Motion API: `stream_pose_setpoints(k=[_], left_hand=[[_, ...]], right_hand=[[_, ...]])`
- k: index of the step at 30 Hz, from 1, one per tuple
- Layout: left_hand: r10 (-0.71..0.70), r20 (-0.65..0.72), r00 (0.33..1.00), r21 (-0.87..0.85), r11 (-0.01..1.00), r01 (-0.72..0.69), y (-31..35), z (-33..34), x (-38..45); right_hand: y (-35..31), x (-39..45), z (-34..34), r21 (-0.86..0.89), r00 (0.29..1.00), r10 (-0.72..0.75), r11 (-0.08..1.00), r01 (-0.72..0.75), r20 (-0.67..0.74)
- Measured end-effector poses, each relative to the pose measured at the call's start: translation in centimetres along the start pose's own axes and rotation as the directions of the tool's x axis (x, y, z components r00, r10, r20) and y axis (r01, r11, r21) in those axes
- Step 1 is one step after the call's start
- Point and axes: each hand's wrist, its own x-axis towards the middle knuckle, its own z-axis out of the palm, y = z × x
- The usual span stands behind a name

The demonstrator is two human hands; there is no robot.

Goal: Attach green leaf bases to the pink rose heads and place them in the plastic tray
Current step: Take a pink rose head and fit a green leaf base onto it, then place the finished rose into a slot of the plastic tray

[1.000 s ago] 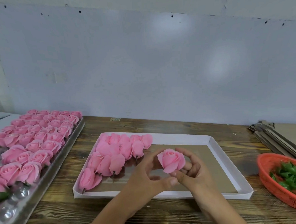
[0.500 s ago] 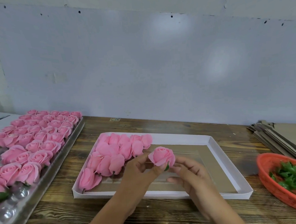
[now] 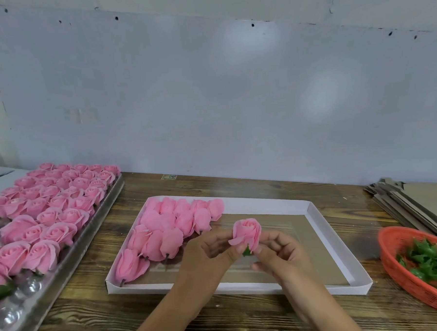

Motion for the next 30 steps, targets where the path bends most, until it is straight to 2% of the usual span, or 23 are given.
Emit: stream_pose_setpoints(k=[6, 10, 17, 23, 30], left_hand=[[0.031, 0.076, 0.997, 0.120, 0.992, -0.040, 0.2, 0.2, 0.0], [0.028, 0.048, 0.998, 0.166, 0.985, -0.035, -0.3, 0.0, 0.1], [-0.018, -0.027, 0.999, 0.134, 0.991, 0.022, 0.1, -0.1, -0.1], [-0.078, -0.049, 0.996, -0.021, 0.997, 0.077, 0.5, -0.5, -0.1], [-0.040, -0.073, 0.997, 0.082, 0.996, 0.046, 3.3, -4.9, -3.4]], right_hand=[[0.2, 0.1, 0.1, -0.017, 0.999, -0.026, 1.000, 0.025, -0.038], [0.3, 0.1, 0.1, -0.044, 0.999, -0.047, 0.998, 0.046, -0.017], [0.2, 0.1, 0.0, -0.050, 1.000, -0.029, 0.998, 0.030, 0.007], [0.5, 0.1, -0.3, 0.003, 1.000, -0.003, 1.000, 0.003, -0.020], [1.0, 0.3, -0.6, 0.068, 1.000, -0.016, 0.998, 0.017, -0.022]])
